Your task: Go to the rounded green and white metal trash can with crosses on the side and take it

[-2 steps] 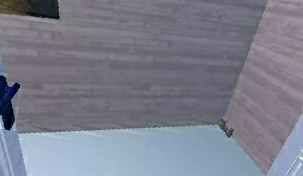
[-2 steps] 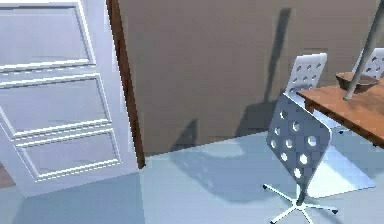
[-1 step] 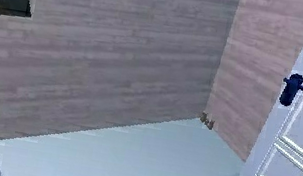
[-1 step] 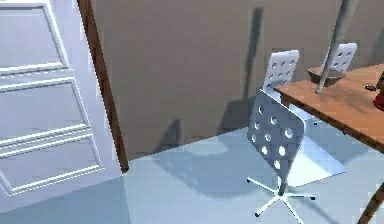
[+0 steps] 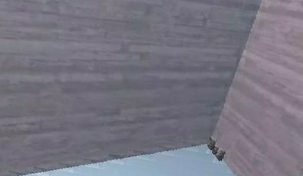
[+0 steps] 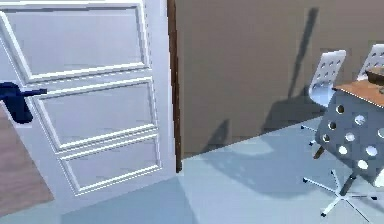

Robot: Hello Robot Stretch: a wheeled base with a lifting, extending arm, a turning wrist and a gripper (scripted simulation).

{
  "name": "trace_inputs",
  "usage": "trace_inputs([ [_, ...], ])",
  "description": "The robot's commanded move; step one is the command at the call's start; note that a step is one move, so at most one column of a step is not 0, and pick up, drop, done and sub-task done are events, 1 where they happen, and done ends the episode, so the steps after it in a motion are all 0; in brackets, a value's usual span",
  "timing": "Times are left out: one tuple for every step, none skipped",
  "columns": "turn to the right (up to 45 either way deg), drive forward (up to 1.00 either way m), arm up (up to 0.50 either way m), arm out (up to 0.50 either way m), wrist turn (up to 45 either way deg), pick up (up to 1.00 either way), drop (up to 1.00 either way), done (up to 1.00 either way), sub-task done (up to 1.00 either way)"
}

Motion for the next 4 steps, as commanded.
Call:
trace_inputs([
  [-3.0, 0.0, 0.0, 0.0, 0.0, 0.0, 0.0, 0.0, 0.0],
  [0.0, 0.7, 0.0, 0.0, 0.0, 0.0, 0.0, 0.0, 0.0],
  [-45.0, 0.0, 0.0, 0.0, 0.0, 0.0, 0.0, 0.0, 0.0],
  [-36.0, 0.0, 0.0, 0.0, 0.0, 0.0, 0.0, 0.0, 0.0],
])
